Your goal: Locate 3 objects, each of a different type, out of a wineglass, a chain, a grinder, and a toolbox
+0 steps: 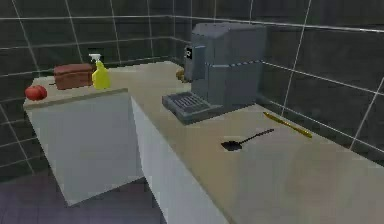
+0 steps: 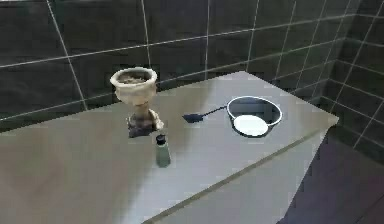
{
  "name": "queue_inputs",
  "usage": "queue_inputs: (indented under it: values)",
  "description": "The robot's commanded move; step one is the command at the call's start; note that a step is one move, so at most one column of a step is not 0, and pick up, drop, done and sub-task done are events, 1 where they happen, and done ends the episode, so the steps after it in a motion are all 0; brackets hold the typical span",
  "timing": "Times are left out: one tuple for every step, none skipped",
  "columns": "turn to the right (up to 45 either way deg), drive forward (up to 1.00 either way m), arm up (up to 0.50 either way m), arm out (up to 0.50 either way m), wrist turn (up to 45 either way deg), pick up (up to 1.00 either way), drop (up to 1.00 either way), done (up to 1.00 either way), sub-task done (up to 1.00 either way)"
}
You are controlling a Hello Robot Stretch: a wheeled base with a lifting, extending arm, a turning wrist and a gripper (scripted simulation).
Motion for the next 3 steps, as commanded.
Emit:
queue_inputs:
  values:
    - [-45.0, 0.00, 0.00, 0.00, 0.0, 0.00, 0.00, 0.00, 0.00]
    - [-45.0, 0.00, 0.00, 0.00, 0.0, 0.00, 0.00, 0.00, 0.00]
    - [-27.0, 0.00, 0.00, 0.00, 0.0, 0.00, 0.00, 0.00, 0.00]
